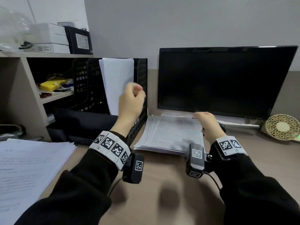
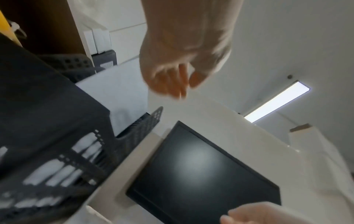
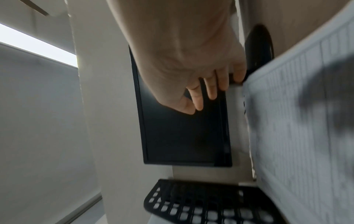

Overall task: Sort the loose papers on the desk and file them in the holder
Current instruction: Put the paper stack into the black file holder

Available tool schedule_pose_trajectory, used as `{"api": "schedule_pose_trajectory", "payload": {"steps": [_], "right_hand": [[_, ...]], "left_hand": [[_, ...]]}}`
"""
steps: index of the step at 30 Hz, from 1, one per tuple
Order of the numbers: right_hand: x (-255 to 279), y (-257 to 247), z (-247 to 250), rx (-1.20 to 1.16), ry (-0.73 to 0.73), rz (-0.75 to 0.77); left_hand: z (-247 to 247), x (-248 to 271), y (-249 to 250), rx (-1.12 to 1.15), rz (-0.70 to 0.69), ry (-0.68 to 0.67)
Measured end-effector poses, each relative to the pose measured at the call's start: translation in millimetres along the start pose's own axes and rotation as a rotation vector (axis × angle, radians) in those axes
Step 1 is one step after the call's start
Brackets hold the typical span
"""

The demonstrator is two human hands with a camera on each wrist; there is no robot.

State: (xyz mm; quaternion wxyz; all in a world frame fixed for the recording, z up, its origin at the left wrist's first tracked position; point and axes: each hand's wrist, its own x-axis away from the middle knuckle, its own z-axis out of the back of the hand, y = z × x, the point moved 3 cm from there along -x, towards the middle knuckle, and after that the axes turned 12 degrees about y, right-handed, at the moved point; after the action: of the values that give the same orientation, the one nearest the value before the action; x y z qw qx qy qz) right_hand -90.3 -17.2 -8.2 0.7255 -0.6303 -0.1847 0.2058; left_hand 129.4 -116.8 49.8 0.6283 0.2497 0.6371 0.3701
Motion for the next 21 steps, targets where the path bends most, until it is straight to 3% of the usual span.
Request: {"api": "schedule_pose_trajectory", "payload": {"steps": [2,3,5,13,16,21], "right_hand": [[0.1,13.2,17.1,0.118,0.004,-0.065],[1.4,20.4,20.1,0.170,-0.009,-0.102],[7.8,33.0,23.4,0.244,-0.030,-0.177],[24.1,55.1,10.2,0.248,-0.090,-0.201],[26.7,57.4,5.4,0.252,-0.090,-0.221],[21.8,64.2,9.5,0.229,-0.089,-0.293]], "left_hand": [[-24.5,19.3,-7.2,-0.180,0.245,-0.475],[-31.7,29.3,-15.0,-0.335,0.304,-0.681],[-39.7,43.3,-30.6,-0.574,0.330,-0.888],[-31.5,62.3,-65.6,-0.724,0.574,-0.962],[-27.5,60.1,-63.6,-0.719,0.597,-0.881],[-20.5,56.0,-80.2,-0.541,0.804,-0.640]]}}
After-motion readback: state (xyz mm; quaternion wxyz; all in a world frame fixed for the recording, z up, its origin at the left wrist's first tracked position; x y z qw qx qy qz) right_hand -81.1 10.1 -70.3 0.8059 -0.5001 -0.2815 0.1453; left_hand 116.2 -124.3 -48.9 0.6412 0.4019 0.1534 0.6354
